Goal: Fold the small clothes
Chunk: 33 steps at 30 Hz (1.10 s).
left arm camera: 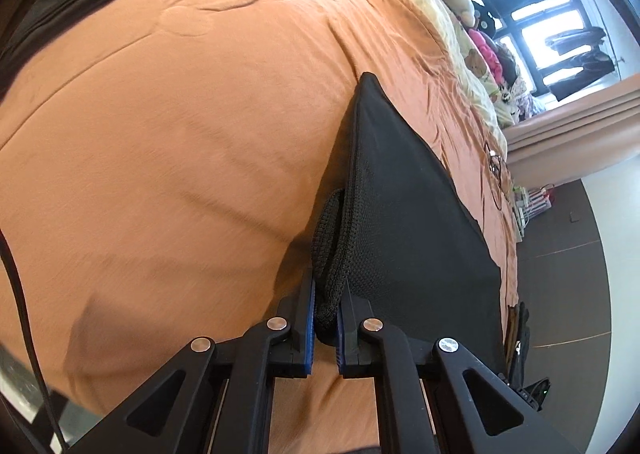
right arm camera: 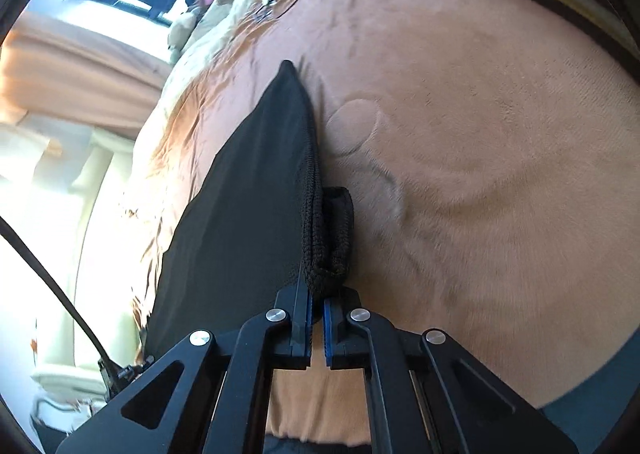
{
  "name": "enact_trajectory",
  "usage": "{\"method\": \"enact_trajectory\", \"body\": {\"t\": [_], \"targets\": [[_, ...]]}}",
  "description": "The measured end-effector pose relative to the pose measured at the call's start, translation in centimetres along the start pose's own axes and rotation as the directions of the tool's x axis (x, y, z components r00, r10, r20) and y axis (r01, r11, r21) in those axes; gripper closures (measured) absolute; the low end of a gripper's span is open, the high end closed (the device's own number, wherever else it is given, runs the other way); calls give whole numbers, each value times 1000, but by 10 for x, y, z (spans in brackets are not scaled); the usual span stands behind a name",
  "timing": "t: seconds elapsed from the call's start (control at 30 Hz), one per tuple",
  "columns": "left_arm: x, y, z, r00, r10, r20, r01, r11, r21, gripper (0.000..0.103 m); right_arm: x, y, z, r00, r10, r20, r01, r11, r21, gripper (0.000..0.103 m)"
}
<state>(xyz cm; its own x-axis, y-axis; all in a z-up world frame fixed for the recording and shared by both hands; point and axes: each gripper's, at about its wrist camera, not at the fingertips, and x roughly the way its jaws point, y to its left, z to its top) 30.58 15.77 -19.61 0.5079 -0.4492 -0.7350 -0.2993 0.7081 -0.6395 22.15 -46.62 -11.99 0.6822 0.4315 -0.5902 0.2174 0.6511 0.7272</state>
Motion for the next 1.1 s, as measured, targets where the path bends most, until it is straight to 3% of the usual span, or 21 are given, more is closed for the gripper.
{"method": "enact_trajectory", "body": {"t": [0.2, 0.27, 0.4, 0.6, 0.73, 0.83, 0.97, 1.1], "targets": [[-22, 18, -30, 1000, -9, 13, 10, 1000, -22, 95, -7, 9, -8, 999, -29, -17, 28, 999, -46, 103], [-26, 24, -39, 1000, -21, 13, 21, 999, -28, 95, -10, 18, -7, 996, -89, -18, 87, 994, -72, 102], [-25, 26, -41, 999, -30, 16, 30, 999, -14, 95, -16, 46, -8, 975, -224, 11, 223, 960, -168, 97], [-21, 25, -39, 998, -53, 30, 53, 999, -3, 95, -30, 114, -30, 958, -275, 82, 286, 897, -337, 96], [-19, 31, -42, 997, -70, 29, 71, 997, -17, 95, -21, 157, -49, 956, -281, 83, 289, 854, -432, 96], [-17, 35, -45, 997, -76, 29, 77, 997, -28, 95, 1, 185, -72, 949, -304, 83, 302, 800, -519, 96], [-16, 41, -50, 996, -86, 31, 87, 995, -51, 95, 41, 208, -97, 956, -292, -16, 230, 784, -576, 96], [-16, 43, -52, 996, -85, 35, 87, 994, -65, 95, 80, 228, -116, 946, -313, -88, 191, 753, -630, 96]]}}
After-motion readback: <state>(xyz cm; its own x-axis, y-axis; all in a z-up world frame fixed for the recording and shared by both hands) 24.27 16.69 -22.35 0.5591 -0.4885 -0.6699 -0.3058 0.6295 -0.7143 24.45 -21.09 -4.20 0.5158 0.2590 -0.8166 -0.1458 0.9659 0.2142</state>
